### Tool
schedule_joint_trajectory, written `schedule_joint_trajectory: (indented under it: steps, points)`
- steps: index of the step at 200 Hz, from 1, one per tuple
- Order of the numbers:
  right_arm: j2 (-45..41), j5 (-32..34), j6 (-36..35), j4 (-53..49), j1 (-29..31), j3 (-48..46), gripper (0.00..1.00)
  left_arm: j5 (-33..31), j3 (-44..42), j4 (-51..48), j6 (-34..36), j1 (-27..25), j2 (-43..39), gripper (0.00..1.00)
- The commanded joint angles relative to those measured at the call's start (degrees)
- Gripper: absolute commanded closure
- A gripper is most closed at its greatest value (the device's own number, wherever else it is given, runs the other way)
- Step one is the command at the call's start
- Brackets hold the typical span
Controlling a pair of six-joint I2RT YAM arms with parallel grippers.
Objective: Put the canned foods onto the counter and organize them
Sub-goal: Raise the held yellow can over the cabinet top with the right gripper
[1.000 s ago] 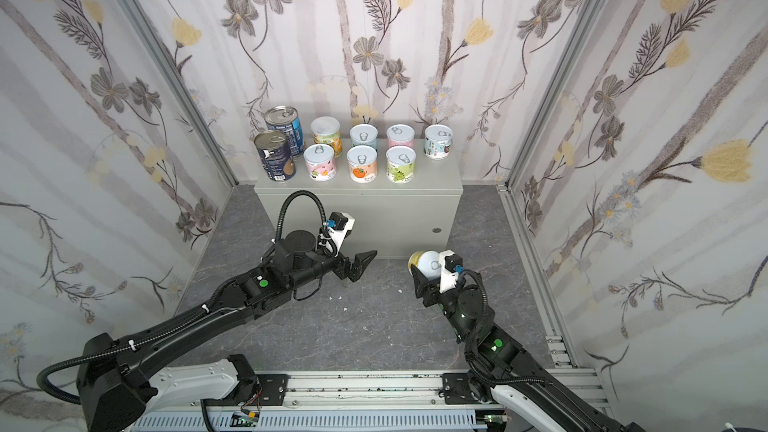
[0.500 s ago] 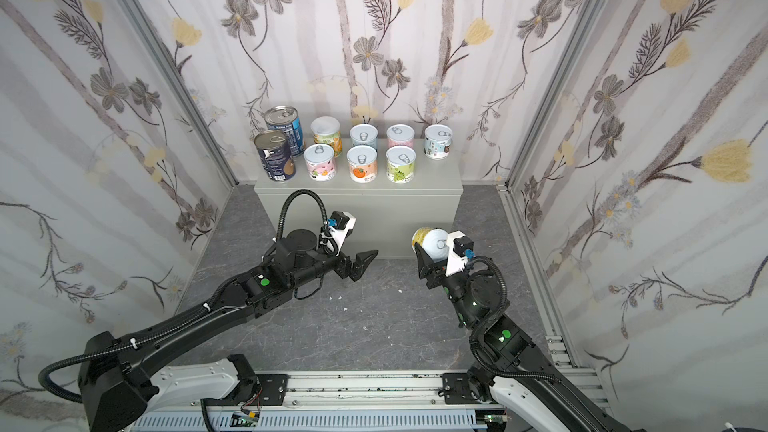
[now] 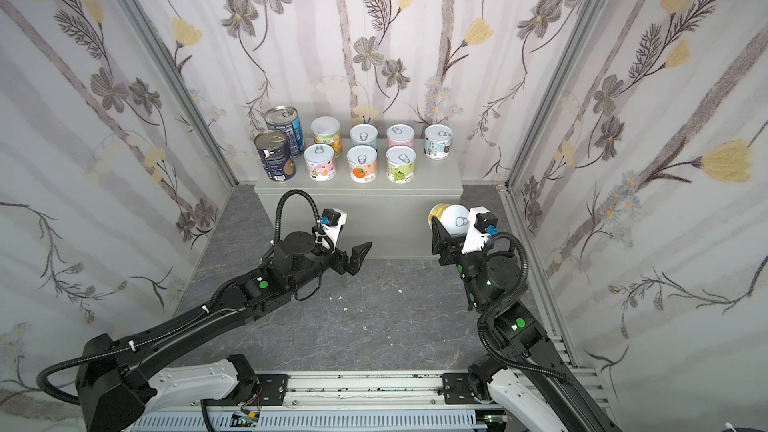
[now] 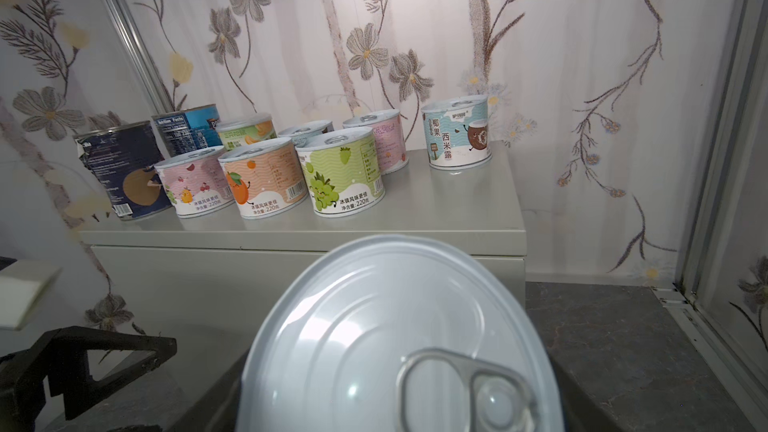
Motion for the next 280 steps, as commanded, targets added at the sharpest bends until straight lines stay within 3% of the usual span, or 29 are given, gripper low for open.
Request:
schedule_joint_trajectory:
  steps: [1, 54, 172, 280]
  points:
    - [2.99, -4.3, 0.61, -1.71, -2.03, 4.55, 0.71, -0.27, -0.1, 2.35, -0.57, 0.08, -0.41, 0.0]
    - [12.11, -7.58, -0.33, -8.94, -4.9, 16.15, 0.69, -0.29, -1.03, 1.39, -0.05, 0.07, -2.05, 0.0]
    - [28.65, -4.56, -4.71, -24.1, -8.53, 39.37, 0.65, 0.38, -2.3, 0.22, 2.43, 0.12, -5.24, 0.0]
    - [45.81, -6.02, -8.66, -37.0, -12.5, 59.37, 0.63, -2.12, -4.54, -1.26, 1.8, 0.16, -8.92, 0.0]
